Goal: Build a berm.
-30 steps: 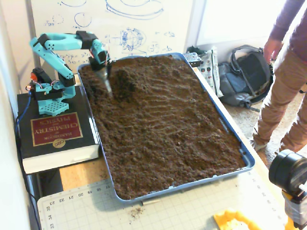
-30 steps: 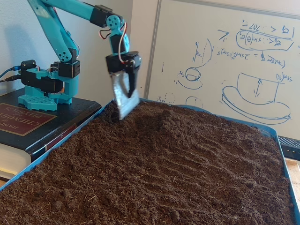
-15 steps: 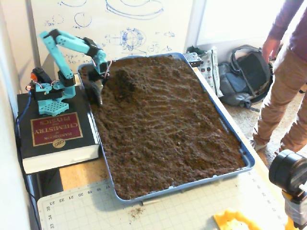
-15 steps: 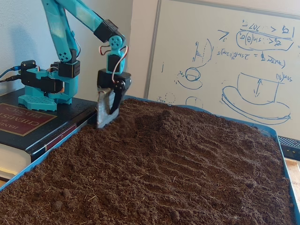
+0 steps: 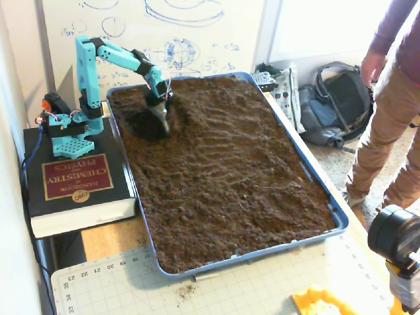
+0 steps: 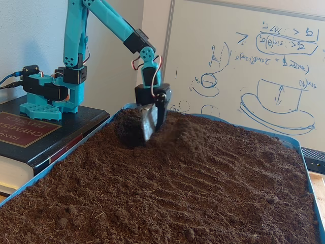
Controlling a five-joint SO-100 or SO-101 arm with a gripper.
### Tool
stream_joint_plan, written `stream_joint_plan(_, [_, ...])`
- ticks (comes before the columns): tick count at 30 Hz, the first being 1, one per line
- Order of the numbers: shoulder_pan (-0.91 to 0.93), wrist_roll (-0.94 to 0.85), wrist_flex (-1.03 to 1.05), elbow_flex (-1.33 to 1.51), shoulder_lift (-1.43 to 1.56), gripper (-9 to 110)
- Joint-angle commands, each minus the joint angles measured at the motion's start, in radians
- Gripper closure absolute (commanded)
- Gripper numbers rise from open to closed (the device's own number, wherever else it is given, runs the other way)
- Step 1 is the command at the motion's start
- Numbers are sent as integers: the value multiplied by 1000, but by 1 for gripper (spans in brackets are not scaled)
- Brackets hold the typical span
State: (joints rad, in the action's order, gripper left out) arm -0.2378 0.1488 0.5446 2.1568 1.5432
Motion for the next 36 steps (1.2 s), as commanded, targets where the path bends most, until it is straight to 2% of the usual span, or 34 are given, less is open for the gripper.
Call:
stream_joint_plan(1, [23,-5,-43,-169,35,101])
stream_joint_plan(11, [49,11,21,-98,258,101])
stream_joint_plan(23, [52,-9,540,256,770,101])
stream_joint_plan(26, [60,-46,538,353,799,101])
stream_joint_plan(29, [144,-137,485,423,787,101])
stream_joint_plan(36, [379,-480,224,529,594,101])
